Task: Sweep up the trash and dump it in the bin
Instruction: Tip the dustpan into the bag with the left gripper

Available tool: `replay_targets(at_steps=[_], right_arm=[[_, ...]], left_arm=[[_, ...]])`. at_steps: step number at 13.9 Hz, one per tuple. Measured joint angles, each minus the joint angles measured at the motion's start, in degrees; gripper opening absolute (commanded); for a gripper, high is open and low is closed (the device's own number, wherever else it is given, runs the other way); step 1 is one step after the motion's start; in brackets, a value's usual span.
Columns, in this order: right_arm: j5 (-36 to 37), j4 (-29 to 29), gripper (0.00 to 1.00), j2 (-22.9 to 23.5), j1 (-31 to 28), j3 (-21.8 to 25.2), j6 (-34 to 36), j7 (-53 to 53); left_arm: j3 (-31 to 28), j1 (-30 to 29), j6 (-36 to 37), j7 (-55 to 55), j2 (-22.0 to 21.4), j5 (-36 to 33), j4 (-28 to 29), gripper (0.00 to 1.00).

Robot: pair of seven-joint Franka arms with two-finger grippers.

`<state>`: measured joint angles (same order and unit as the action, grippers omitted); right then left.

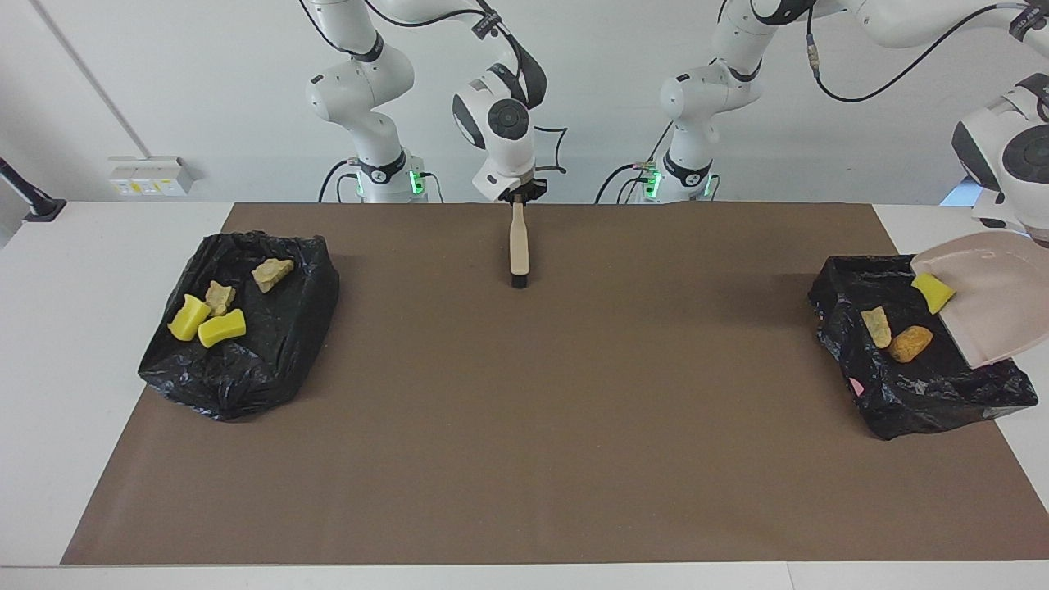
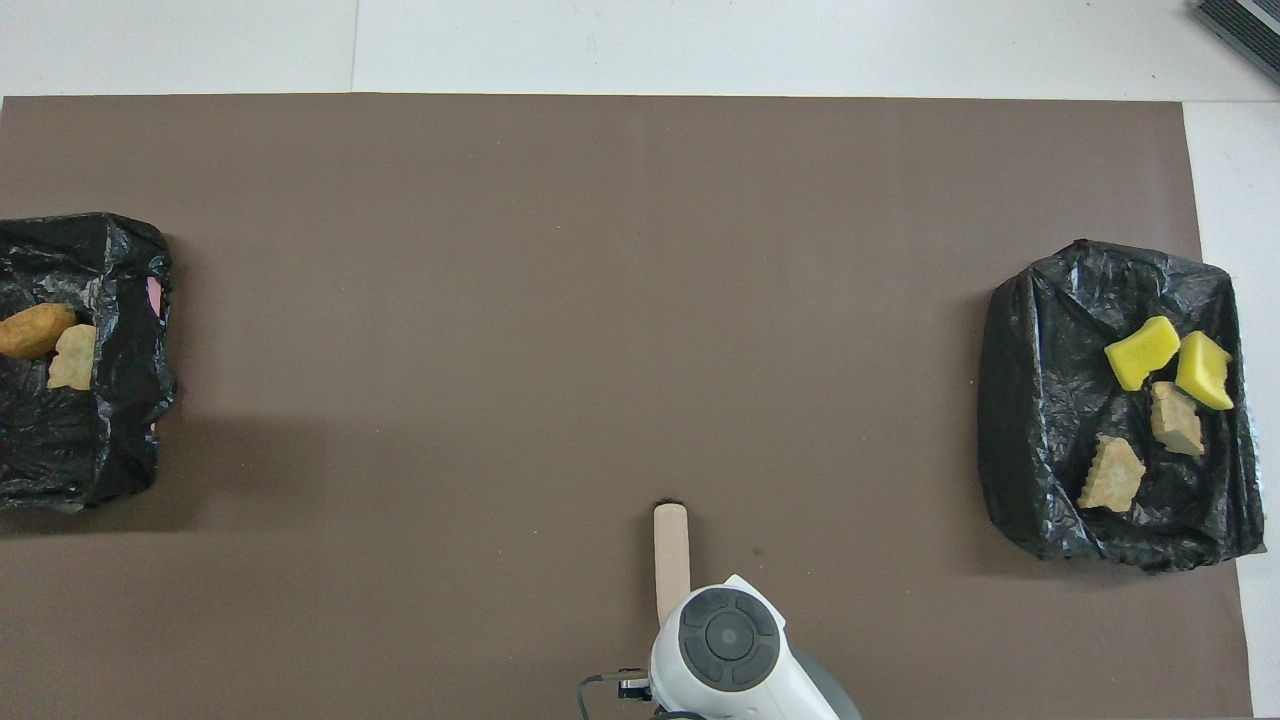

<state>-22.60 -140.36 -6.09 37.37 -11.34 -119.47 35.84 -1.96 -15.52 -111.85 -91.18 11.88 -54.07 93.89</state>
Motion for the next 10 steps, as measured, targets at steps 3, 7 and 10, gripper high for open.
replay_targets(at_steps=[3, 7, 10], right_arm=[[0.02, -0.32, 0.02, 0.02, 0.0, 0.0, -0.99, -0.01], [0.02, -0.7, 0.48, 0.27, 0.0, 0.0, -2.18, -0.01], [0.02, -0.7, 0.7, 0.35, 0.0, 0.0, -2.21, -0.01]], left_arm=[[-0.26, 0.0, 0.01, -0.01, -0.25, -0.81, 0.0, 0.0], [0.05, 0.22, 0.0, -0.01, -1.37, -0.86, -0.75, 0.0], [0.46, 2.57, 0.06, 0.0, -2.54, 0.42, -0.91, 0.0]])
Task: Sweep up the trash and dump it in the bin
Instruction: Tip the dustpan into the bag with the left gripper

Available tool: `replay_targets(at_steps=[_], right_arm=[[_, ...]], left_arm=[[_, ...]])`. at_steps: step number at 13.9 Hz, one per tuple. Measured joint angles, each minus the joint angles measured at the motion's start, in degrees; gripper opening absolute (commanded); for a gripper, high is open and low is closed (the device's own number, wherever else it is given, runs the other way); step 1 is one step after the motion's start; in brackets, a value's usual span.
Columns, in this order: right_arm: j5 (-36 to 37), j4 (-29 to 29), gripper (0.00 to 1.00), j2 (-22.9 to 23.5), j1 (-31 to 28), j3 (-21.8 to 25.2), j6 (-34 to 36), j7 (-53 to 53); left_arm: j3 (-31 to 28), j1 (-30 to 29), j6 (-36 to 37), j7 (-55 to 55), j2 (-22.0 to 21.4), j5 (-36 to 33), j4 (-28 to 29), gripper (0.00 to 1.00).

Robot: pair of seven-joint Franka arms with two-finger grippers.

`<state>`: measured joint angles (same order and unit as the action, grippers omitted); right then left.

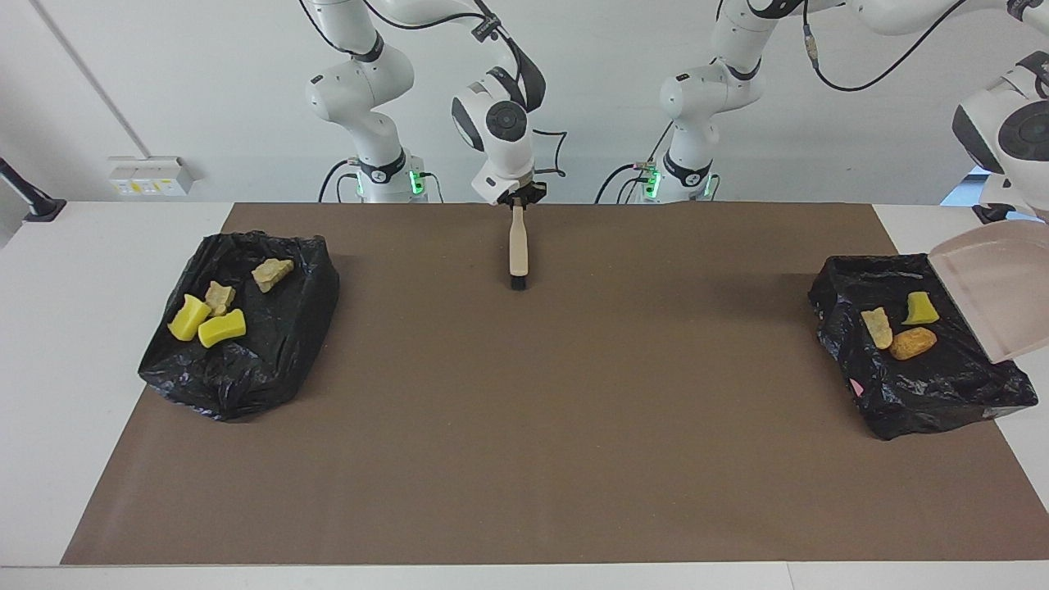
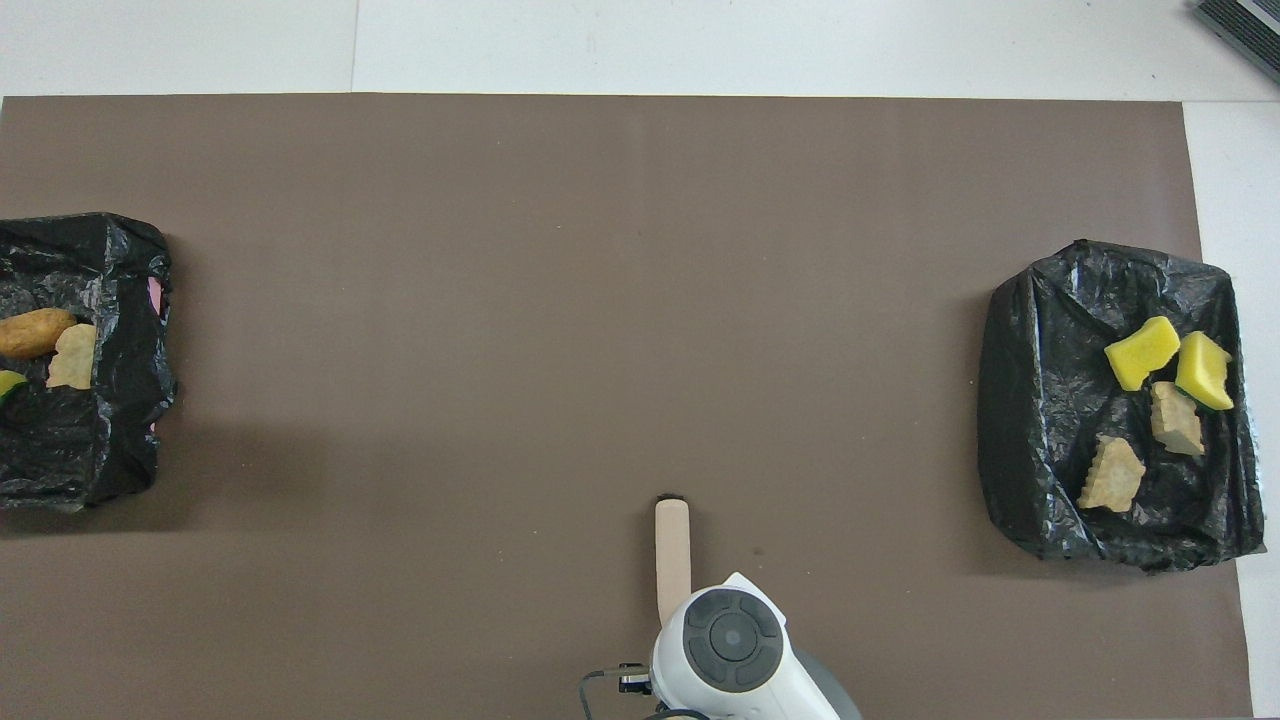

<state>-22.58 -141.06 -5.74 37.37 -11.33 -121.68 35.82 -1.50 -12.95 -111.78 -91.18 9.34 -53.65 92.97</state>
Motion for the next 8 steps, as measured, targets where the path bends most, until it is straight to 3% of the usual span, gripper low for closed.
replay_targets(at_steps=[1, 2, 8], right_arm=[[0.0, 0.01, 0.8, 0.01, 0.0, 0.0, -0.01, 0.0], [0.0, 0.04, 0.98, 0.04, 0.0, 0.0, -0.02, 0.0], [0.0, 1.57, 1.0, 1.28, 0.0, 0.0, -0.08, -0.04]], left_arm=[[0.05, 1.27, 0.38, 0.04, -0.17, 2.14, -0.1, 0.0], [0.08, 2.72, 1.5, 0.09, -0.22, 4.91, -0.14, 0.0], [0.29, 9.82, 7.05, 3.74, -0.21, 17.22, -0.15, 0.0]])
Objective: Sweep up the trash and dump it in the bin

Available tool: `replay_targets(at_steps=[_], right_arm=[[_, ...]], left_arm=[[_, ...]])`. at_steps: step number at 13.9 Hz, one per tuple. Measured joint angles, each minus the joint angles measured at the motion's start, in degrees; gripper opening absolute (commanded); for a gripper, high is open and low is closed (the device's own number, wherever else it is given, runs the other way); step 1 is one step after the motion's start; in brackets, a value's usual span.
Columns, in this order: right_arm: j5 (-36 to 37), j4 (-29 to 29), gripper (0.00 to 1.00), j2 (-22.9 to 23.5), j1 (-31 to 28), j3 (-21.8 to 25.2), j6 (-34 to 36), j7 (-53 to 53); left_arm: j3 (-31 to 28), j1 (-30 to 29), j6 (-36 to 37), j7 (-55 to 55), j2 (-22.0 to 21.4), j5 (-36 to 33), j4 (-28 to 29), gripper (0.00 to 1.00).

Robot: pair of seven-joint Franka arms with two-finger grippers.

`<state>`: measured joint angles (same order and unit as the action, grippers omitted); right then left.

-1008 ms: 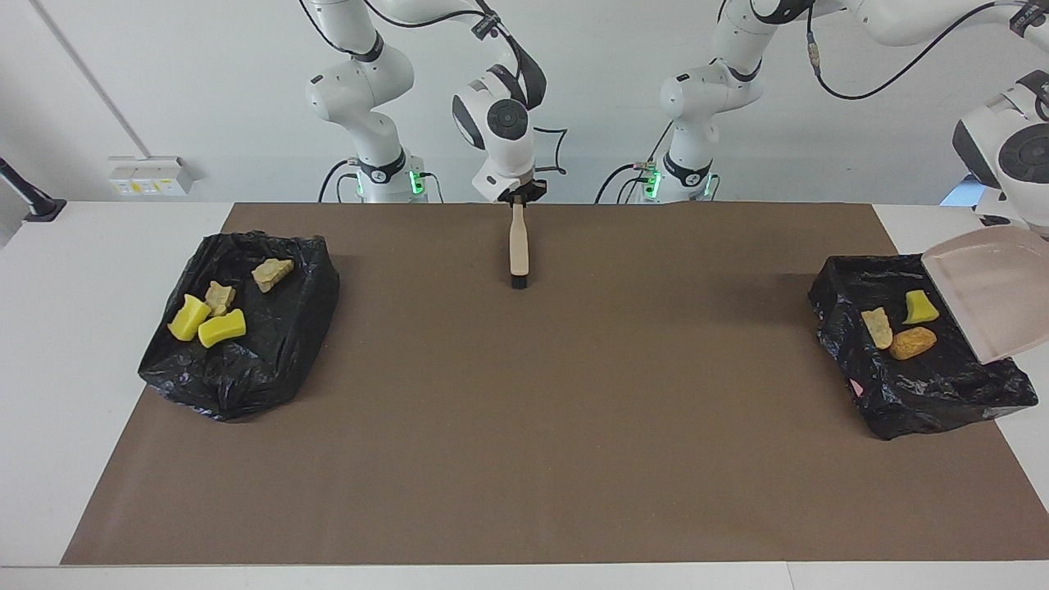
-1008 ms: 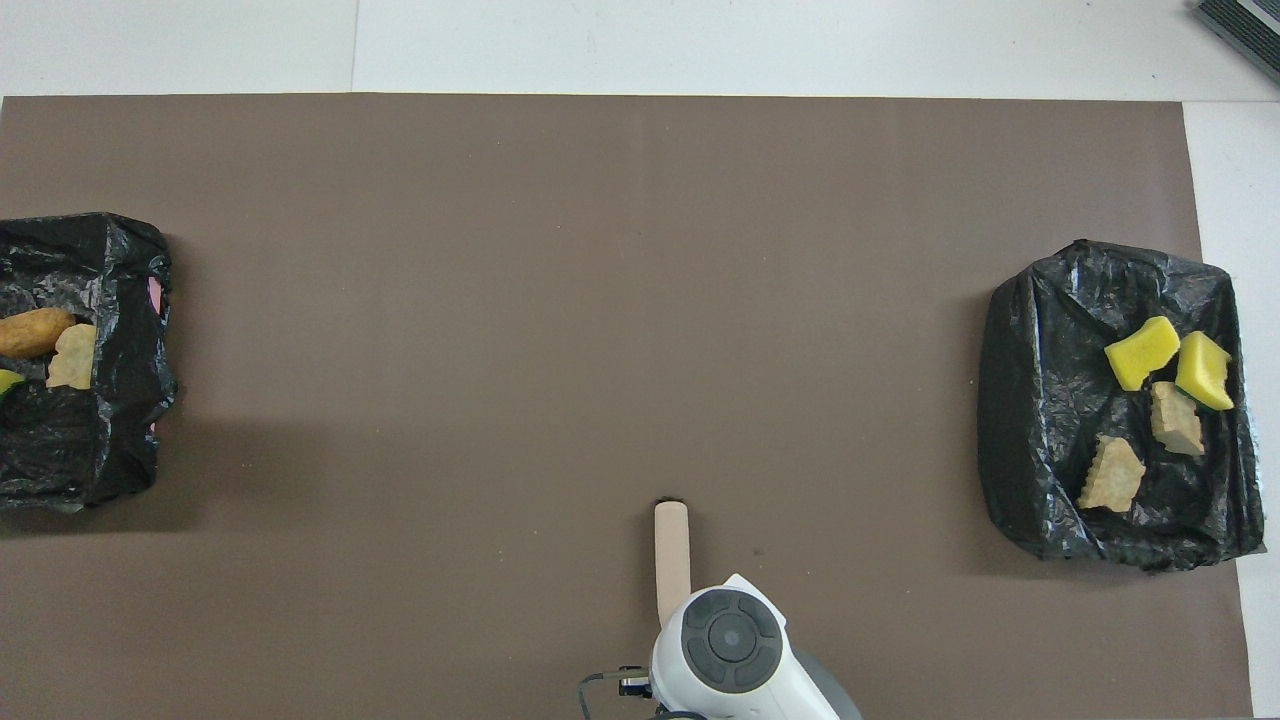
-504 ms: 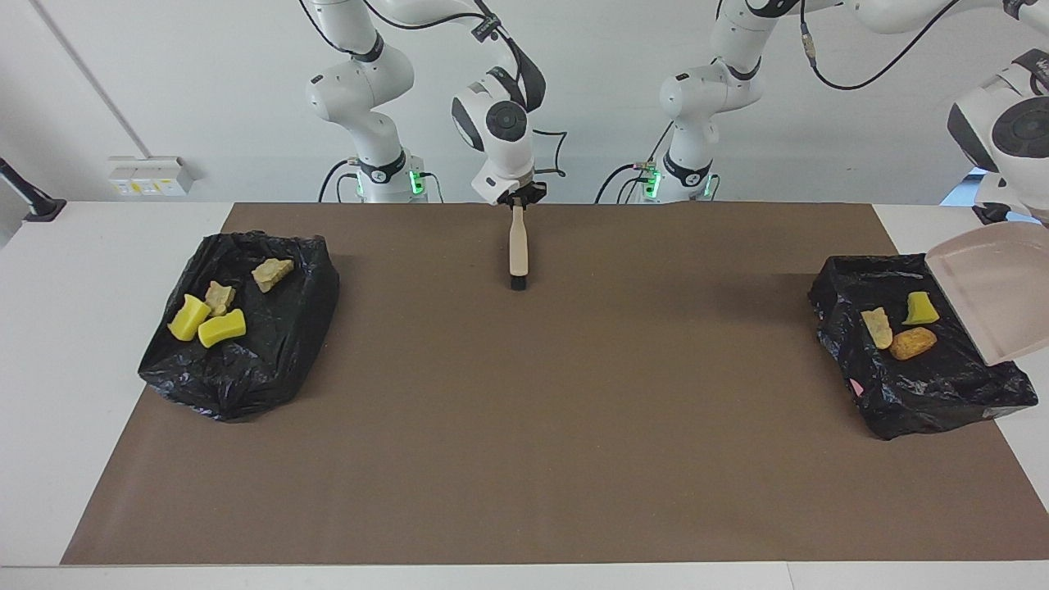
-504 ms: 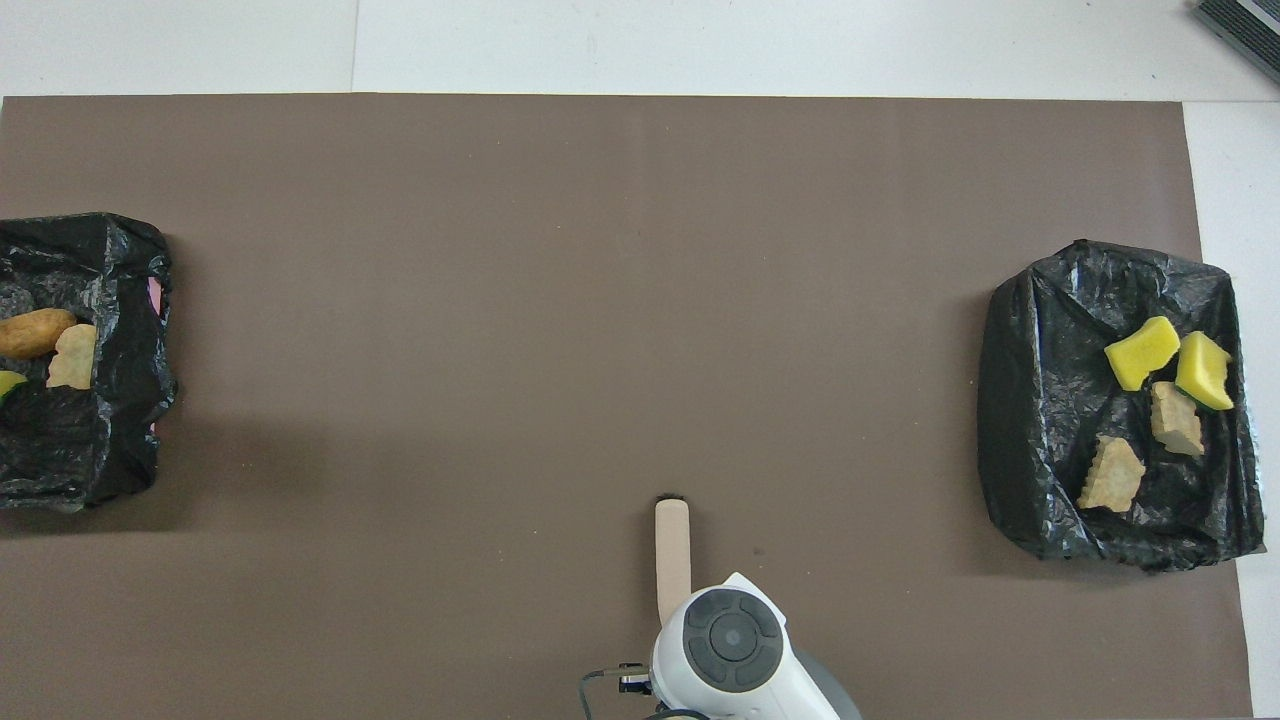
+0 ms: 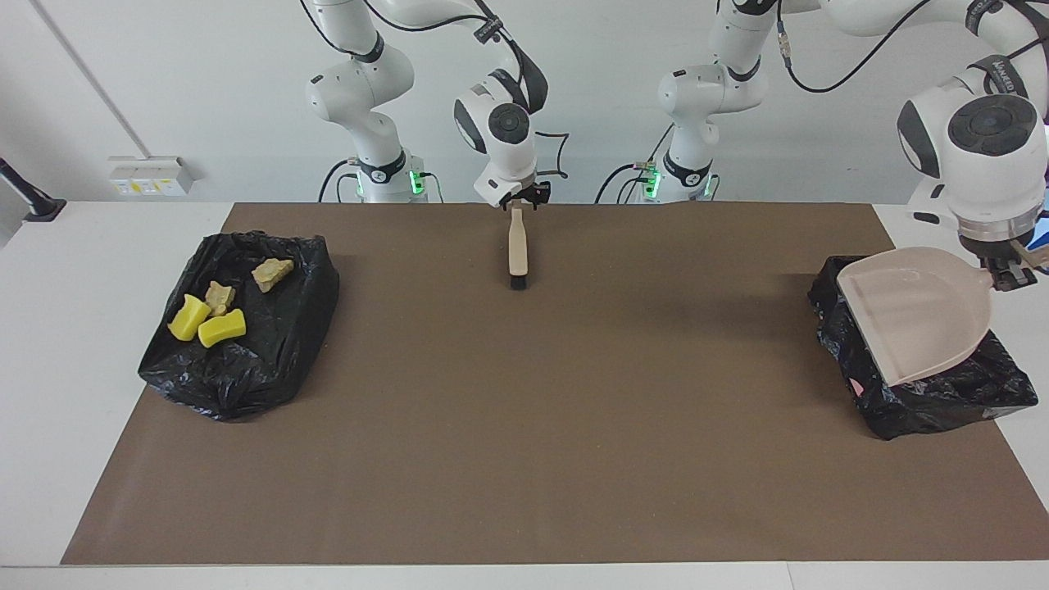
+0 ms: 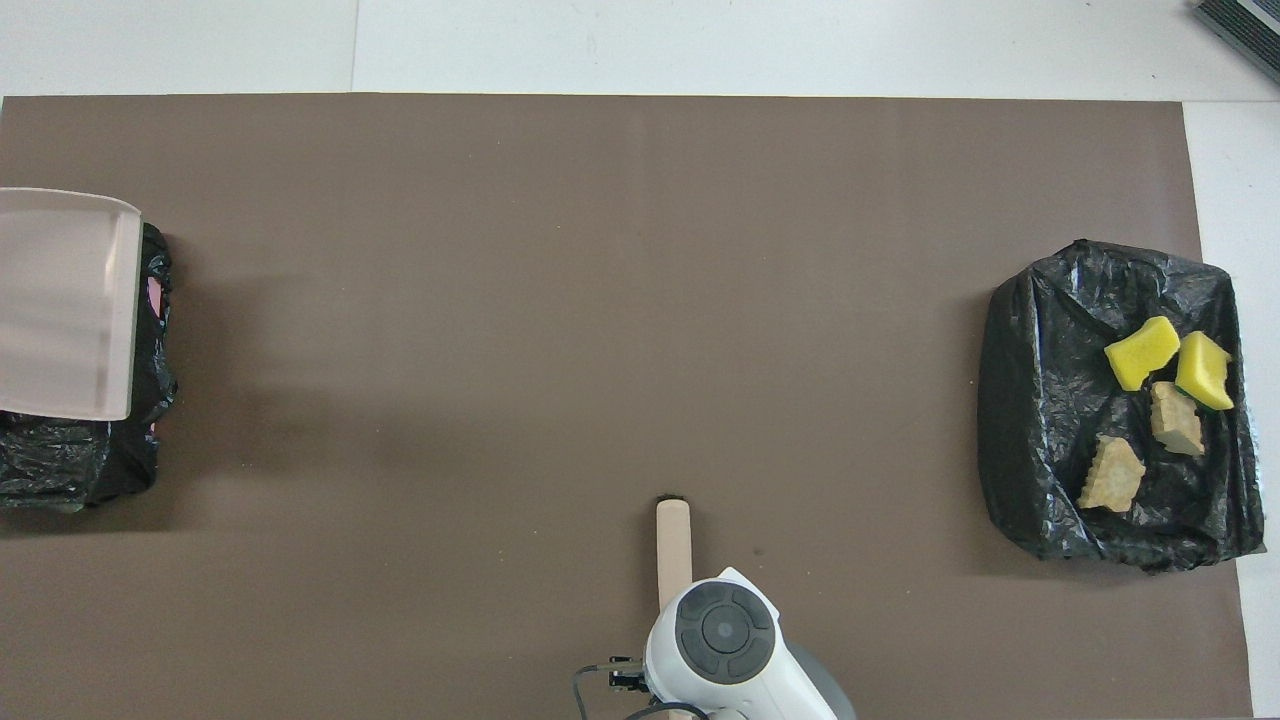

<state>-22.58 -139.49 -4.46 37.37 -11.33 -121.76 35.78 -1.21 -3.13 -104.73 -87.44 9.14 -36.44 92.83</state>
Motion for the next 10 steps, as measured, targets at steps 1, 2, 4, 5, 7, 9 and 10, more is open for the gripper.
replay_targets(at_steps=[1, 2, 4, 5, 7, 9, 10], right_arm=[[0.0, 0.44, 1.0, 0.01, 0.0, 0.0, 0.0, -0.01], [0.0, 1.02, 1.0, 0.02, -0.04, 0.01, 0.12, -0.01], [0.03, 2.72, 1.0, 0.01, -0.19, 0.25, 1.45, -0.01], [0.34, 3.59, 1.0, 0.0, -0.25, 0.5, 2.23, -0.01], [2.01, 4.96, 1.0, -0.02, -1.07, 0.9, 2.64, -0.01], [3.74, 6.36, 1.0, -0.17, -3.21, 1.04, 3.65, -0.01], [4.33, 7.0, 1.0, -0.4, -4.28, 1.12, 4.1, -0.04]], left_arm=[[0.02, 1.01, 0.8, 1.52, 0.01, 2.06, 0.0, 0.0], [0.04, 1.97, 1.75, 3.41, 0.01, 4.12, 0.0, 0.0], [0.07, 4.17, 3.8, 8.35, 0.01, 7.3, 0.0, 0.0], [0.13, 5.44, 4.45, 10.81, 0.02, 8.69, 0.01, 0.0], [0.16, 7.51, 5.34, 14.95, 0.04, 11.65, 0.01, 0.0], [0.17, 9.18, 5.95, 18.78, 0.15, 14.61, 0.0, 0.0], [0.17, 10.28, 6.38, 21.18, 0.35, 15.66, 0.01, 0.0]])
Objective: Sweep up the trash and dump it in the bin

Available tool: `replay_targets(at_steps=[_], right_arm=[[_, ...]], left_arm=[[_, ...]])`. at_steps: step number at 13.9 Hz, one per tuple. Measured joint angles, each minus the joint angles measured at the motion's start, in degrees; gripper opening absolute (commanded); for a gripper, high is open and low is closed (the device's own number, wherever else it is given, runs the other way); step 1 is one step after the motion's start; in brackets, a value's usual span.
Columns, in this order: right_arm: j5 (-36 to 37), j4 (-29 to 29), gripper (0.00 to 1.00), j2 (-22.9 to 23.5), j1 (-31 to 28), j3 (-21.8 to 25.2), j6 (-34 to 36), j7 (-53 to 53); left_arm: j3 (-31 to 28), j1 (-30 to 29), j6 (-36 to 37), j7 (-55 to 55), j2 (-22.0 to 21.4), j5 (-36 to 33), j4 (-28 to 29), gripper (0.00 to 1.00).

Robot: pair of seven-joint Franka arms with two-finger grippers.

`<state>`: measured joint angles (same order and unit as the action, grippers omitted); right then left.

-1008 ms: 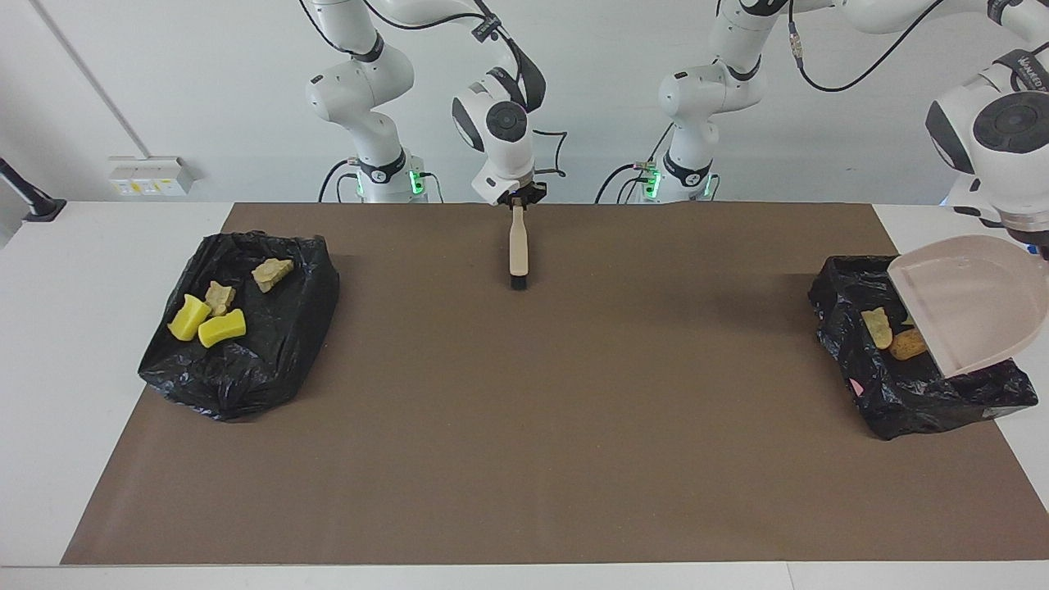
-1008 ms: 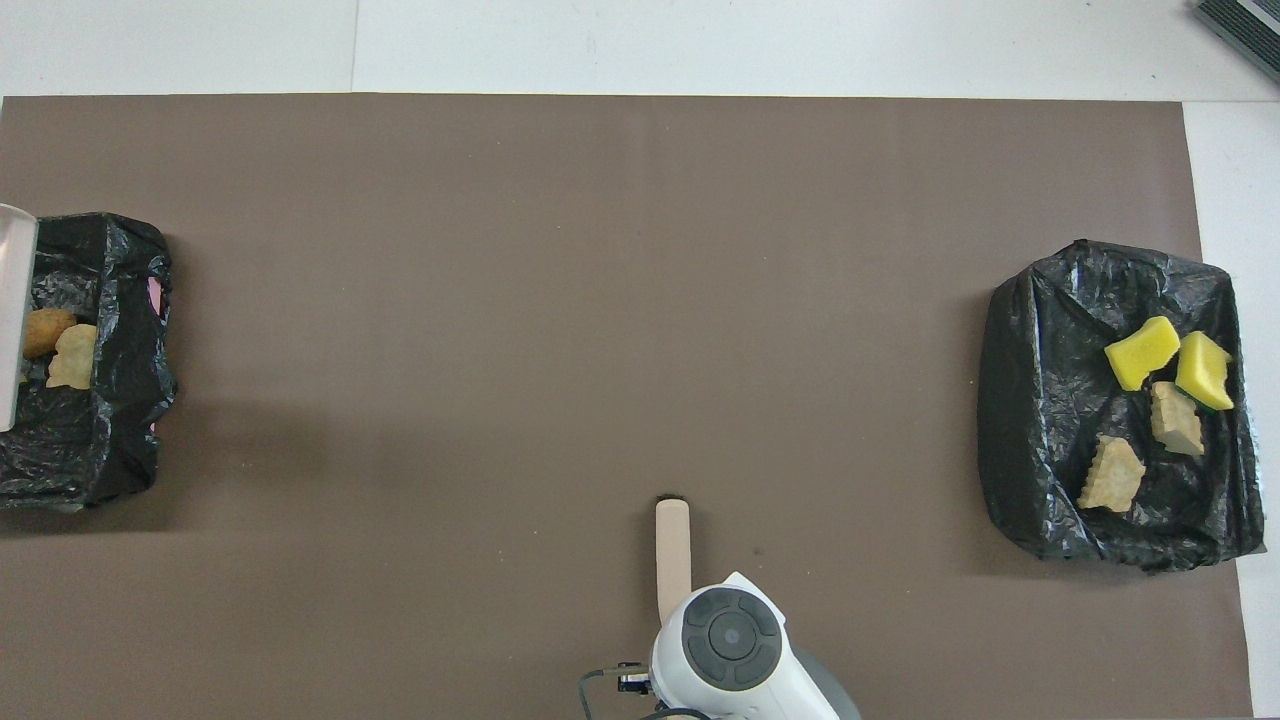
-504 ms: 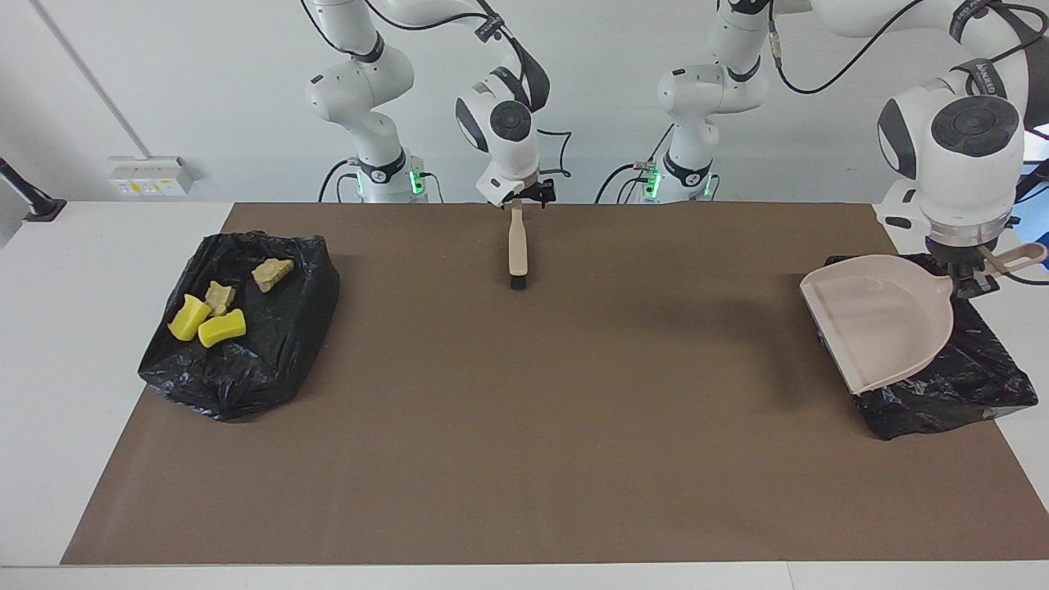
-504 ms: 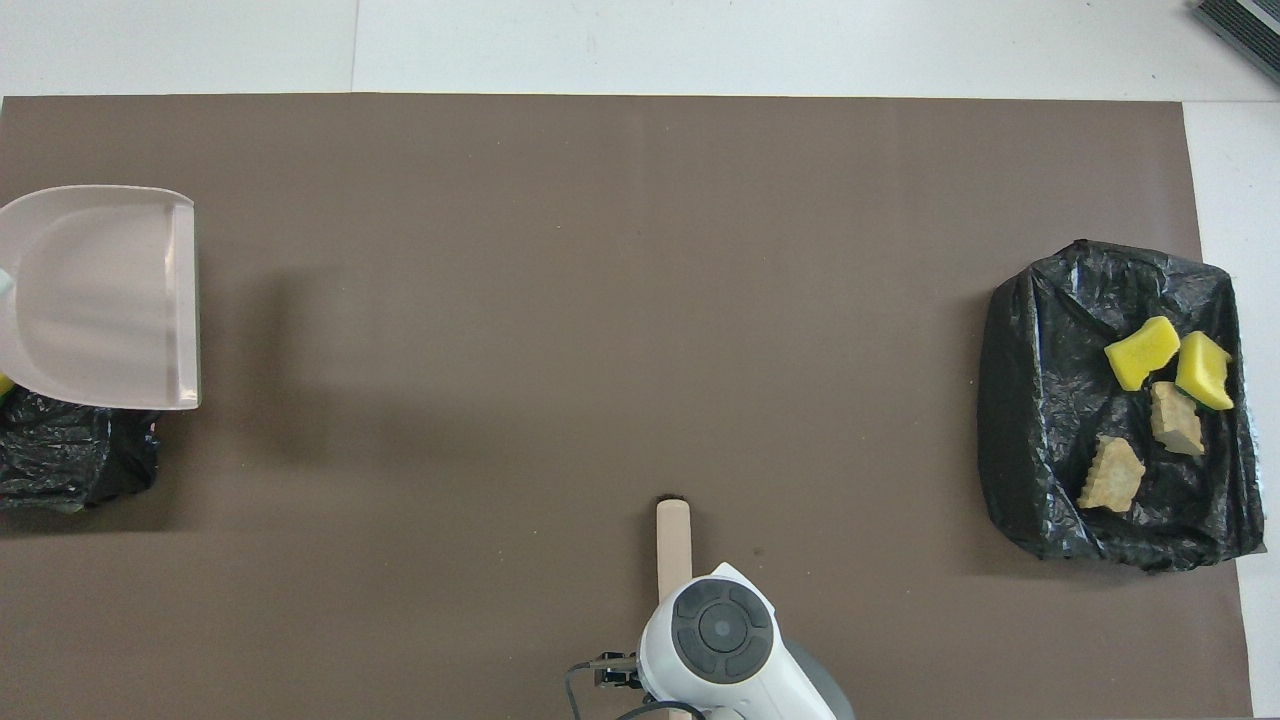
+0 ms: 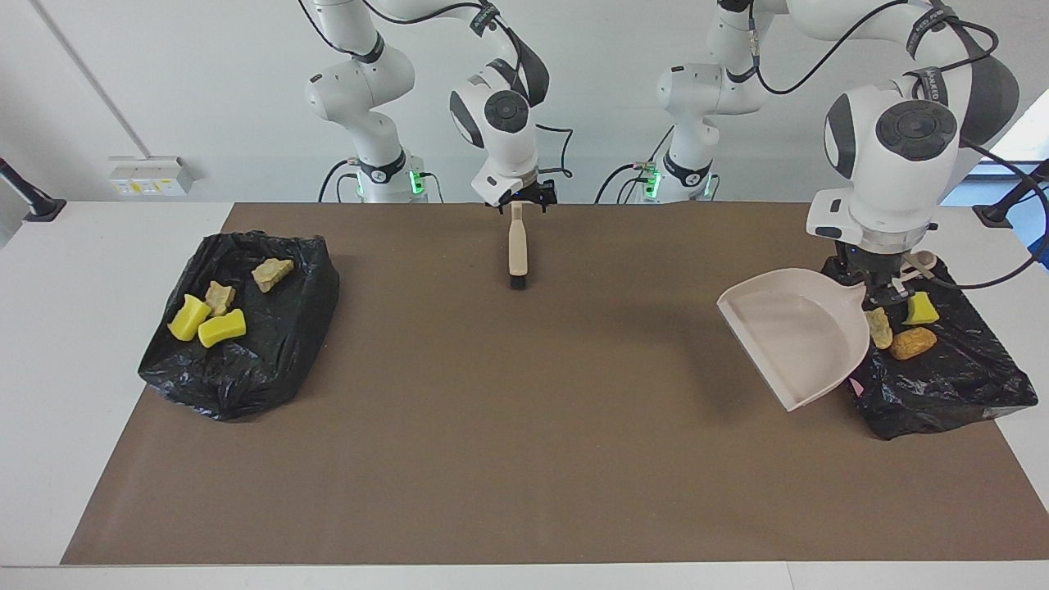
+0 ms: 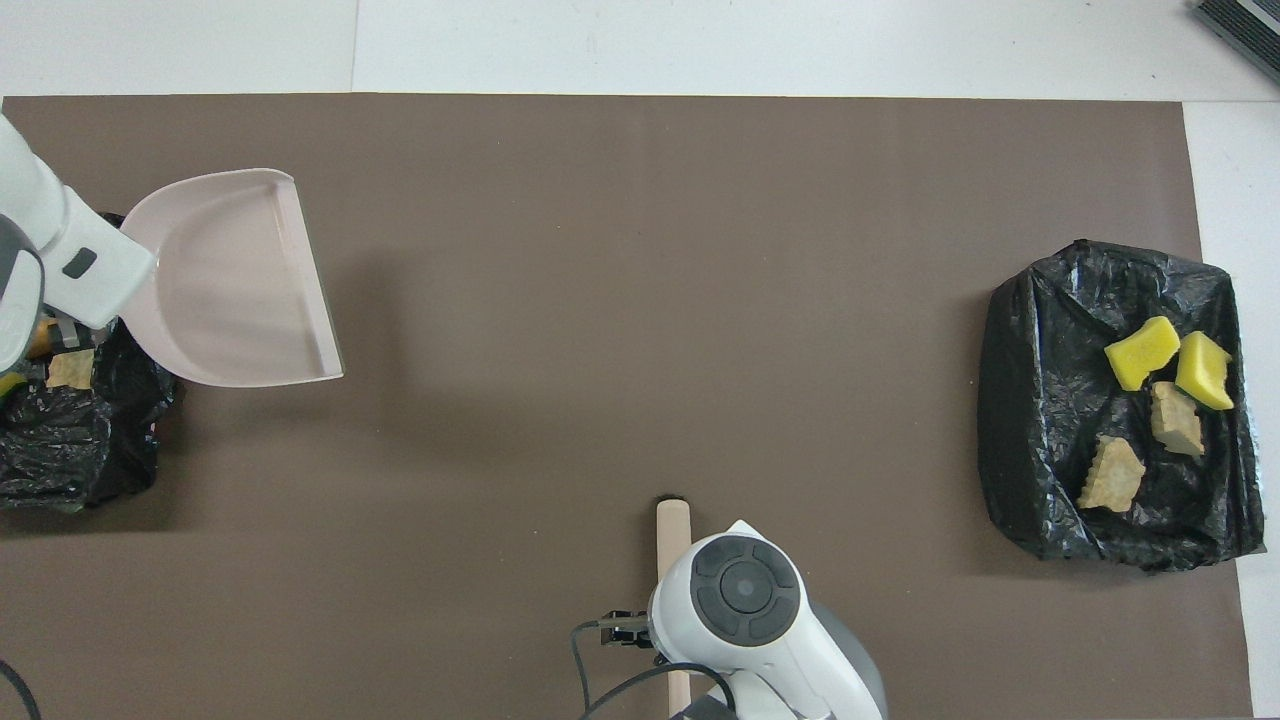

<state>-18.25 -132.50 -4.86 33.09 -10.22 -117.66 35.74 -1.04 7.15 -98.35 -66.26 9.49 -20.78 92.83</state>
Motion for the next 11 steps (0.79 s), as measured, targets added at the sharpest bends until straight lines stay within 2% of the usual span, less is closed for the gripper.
replay_targets(at_steps=[4, 7, 11], right_arm=[[4.71, 4.44, 1.0, -1.31, -4.2, 0.1, 5.84, -0.12], [8.84, 10.81, 1.0, -1.78, -8.13, 0.23, 13.23, -0.37], [11.35, 15.71, 1.0, -2.54, -12.5, 0.35, 16.85, -2.87]], left_arm=[[0.22, 5.59, 1.18, 13.41, 1.98, 6.08, -0.56, 0.0], [0.27, 10.13, 4.76, 24.34, 6.4, 9.74, -6.48, 0.0], [0.32, 15.76, 5.61, 38.89, 12.74, 13.09, -13.7, 0.0]])
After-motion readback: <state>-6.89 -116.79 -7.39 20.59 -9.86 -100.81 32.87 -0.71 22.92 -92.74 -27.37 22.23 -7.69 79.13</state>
